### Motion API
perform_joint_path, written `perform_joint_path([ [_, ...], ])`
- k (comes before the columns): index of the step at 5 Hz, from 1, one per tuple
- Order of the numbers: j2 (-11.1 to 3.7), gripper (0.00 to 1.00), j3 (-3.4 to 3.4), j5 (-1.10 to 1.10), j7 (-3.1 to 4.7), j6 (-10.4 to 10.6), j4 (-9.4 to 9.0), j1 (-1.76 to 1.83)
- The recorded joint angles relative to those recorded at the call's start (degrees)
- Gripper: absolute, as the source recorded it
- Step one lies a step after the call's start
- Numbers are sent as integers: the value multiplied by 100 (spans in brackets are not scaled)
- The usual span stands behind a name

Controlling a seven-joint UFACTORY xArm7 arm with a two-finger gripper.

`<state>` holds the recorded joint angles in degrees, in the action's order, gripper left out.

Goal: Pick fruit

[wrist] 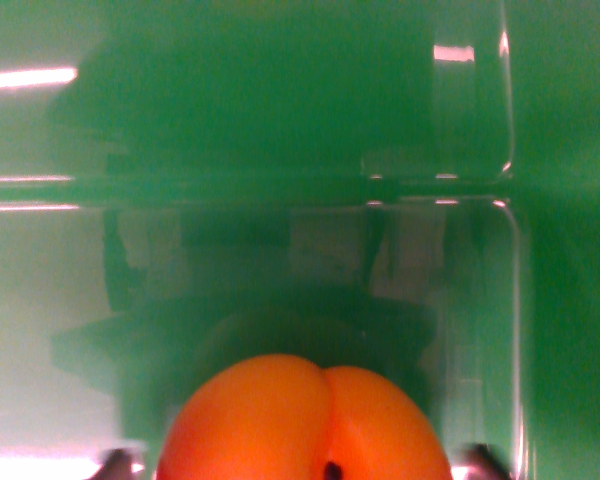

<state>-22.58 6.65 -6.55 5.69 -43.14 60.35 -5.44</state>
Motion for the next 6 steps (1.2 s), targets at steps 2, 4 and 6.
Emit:
perform_joint_path([
  [2,11,100,0,0,2,-27,16,1],
  [4,38,100,0,0,9,-97,60,2],
  [6,80,100,0,1,18,-204,125,4],
])
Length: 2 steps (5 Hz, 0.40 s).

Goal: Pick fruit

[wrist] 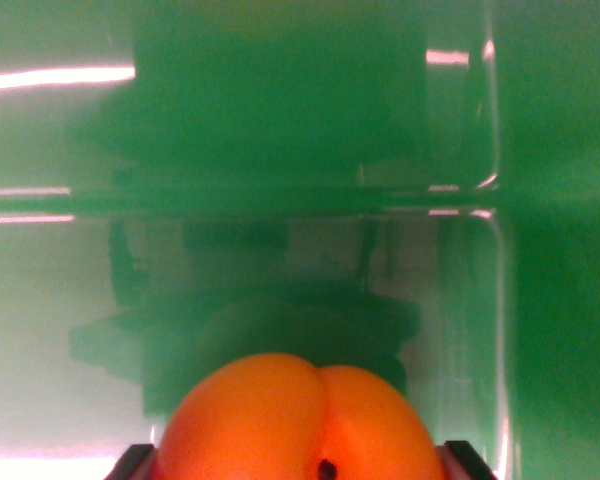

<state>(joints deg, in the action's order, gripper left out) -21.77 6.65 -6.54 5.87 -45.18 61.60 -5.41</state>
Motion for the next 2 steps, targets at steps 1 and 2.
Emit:
perform_joint_path([
  [1,0,100,0,0,0,0,0,0],
  [2,53,100,0,1,12,-135,82,3],
])
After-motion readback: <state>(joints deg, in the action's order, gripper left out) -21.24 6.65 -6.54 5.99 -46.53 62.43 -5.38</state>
